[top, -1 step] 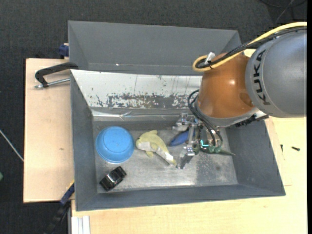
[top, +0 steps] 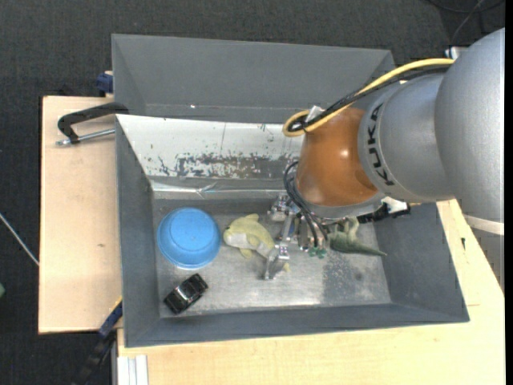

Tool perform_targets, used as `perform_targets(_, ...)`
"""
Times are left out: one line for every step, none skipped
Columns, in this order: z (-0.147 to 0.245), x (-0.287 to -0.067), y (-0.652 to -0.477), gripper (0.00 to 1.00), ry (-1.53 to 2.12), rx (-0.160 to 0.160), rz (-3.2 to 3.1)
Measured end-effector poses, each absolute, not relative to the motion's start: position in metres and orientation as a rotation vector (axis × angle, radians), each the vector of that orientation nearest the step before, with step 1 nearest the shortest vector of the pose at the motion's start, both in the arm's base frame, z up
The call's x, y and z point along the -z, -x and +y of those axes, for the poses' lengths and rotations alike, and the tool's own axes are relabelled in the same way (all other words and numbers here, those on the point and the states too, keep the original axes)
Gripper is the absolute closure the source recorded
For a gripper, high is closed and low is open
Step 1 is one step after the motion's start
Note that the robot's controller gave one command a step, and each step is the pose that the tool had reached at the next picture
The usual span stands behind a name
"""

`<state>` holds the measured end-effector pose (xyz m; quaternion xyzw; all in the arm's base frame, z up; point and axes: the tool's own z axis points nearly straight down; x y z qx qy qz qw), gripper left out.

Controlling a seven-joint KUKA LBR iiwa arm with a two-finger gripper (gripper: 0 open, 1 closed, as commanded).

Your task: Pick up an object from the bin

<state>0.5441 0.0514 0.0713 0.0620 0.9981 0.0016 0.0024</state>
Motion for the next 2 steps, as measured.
perform_targets(0.051, -0.075, -0.546, 1.0, -0.194, -0.006, 3.122)
perform_targets(0.076, -0.232, -0.539, 1.0, -0.178, -0.007, 3.122)
